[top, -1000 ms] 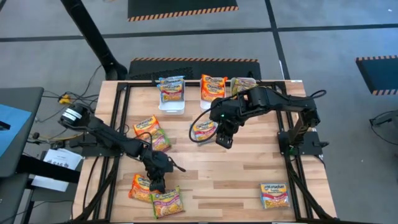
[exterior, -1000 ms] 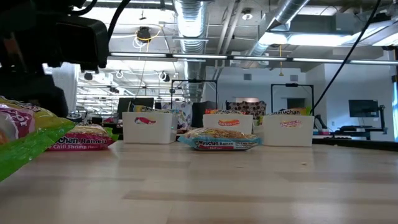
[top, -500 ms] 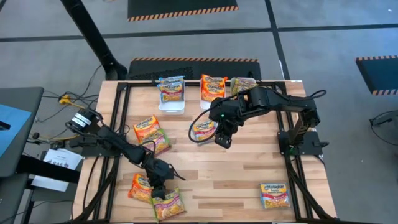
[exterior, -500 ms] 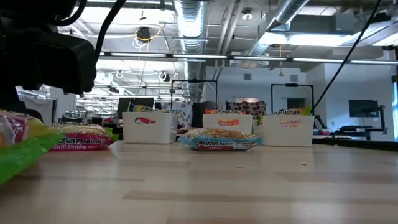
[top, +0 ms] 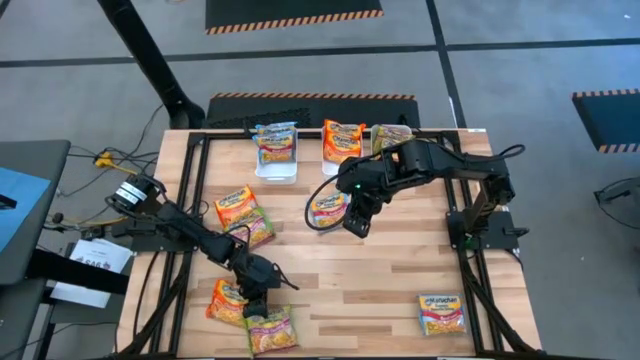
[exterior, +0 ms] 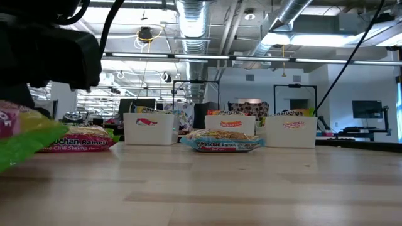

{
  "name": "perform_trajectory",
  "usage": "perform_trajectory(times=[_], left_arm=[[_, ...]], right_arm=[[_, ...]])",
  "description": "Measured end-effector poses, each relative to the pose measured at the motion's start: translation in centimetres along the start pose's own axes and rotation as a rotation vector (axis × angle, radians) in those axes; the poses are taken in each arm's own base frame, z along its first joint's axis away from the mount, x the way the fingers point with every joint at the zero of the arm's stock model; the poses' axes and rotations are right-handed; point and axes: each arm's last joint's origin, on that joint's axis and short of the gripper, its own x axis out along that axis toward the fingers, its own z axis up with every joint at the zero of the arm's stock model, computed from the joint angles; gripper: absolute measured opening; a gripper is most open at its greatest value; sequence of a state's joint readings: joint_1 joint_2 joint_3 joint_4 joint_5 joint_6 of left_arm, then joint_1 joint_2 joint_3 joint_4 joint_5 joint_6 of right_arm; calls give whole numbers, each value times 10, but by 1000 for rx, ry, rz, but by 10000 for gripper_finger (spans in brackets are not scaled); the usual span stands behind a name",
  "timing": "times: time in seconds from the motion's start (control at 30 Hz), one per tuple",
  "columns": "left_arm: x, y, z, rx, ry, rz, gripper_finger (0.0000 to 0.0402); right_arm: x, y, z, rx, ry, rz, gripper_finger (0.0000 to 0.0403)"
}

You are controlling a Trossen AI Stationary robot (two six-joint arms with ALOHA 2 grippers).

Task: Sort Maruchan noodles
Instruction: Put the green noodle pack into the right white bin

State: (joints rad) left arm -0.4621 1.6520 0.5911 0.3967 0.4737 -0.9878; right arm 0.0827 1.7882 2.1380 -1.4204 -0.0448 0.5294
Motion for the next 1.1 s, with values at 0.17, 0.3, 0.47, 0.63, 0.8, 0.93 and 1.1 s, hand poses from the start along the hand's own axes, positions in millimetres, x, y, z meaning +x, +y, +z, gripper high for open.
perform_trajectory(times=[0.17, 0.3, 0.47, 0.63, 0.8, 0.93, 1.1], left_arm=[[-8, -5, 13, 51, -66, -73, 0], [-23, -8, 24, 89, -115, -108, 0], [-39, -5, 38, 116, -152, -137, 0], [-46, 1, 45, 104, -144, -155, 0], [-46, 1, 44, 105, -124, -169, 0], [-46, 1, 44, 105, -120, -169, 0], [-46, 1, 44, 104, -120, -169, 0]], right_arm=[[0, 4, -2, -7, 4, 7, 195], [0, 5, -3, -11, 6, 10, 195], [0, 8, -6, -20, 15, 14, 195], [0, 17, -13, 15, 48, 40, 195], [6, 41, -26, -20, 56, 100, 195], [17, 62, -37, -51, 49, 146, 195], [30, 83, -49, -119, 19, 210, 195]])
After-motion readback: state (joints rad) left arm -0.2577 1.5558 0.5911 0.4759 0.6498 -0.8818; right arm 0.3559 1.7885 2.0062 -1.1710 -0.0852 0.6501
